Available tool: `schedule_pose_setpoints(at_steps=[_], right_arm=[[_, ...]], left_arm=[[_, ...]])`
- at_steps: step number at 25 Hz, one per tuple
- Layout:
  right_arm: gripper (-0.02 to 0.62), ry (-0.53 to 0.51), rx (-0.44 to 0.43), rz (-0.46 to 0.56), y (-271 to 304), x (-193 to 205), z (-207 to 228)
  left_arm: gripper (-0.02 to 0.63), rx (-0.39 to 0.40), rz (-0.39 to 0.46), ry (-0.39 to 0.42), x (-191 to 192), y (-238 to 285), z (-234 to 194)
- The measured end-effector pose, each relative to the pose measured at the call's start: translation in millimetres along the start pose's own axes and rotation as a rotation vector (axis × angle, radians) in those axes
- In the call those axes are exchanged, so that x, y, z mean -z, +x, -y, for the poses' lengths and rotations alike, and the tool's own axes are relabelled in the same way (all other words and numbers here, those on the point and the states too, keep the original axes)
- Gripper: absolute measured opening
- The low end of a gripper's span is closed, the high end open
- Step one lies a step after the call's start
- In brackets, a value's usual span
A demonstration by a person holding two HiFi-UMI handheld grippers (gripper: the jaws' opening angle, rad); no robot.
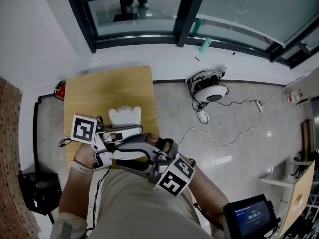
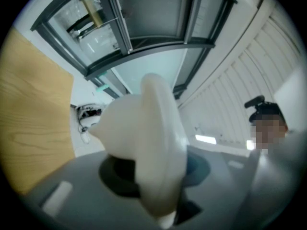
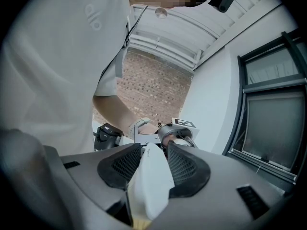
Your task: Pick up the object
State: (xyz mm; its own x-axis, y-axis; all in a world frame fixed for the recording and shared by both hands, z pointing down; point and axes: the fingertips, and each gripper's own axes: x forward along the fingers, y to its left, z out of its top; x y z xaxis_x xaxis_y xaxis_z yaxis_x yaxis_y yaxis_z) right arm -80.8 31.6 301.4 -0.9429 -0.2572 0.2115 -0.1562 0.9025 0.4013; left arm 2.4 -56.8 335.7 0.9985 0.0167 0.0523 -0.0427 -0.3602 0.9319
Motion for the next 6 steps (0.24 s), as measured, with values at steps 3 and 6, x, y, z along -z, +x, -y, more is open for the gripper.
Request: schedule_pose_setpoints(at_steps=[3, 6], right_arm=[[0.181, 0.002, -0.002, 0.000, 0.3, 0.4, -0.5], [0.181, 0.003, -0.005, 0.003, 0.7, 0.7, -0.6]], left_arm=[[0.175, -0.001, 0.001, -0.002, 0.3, -0.2, -0.5], [0.175, -0.002, 0.004, -0.004, 0.4, -0.4, -1.2]])
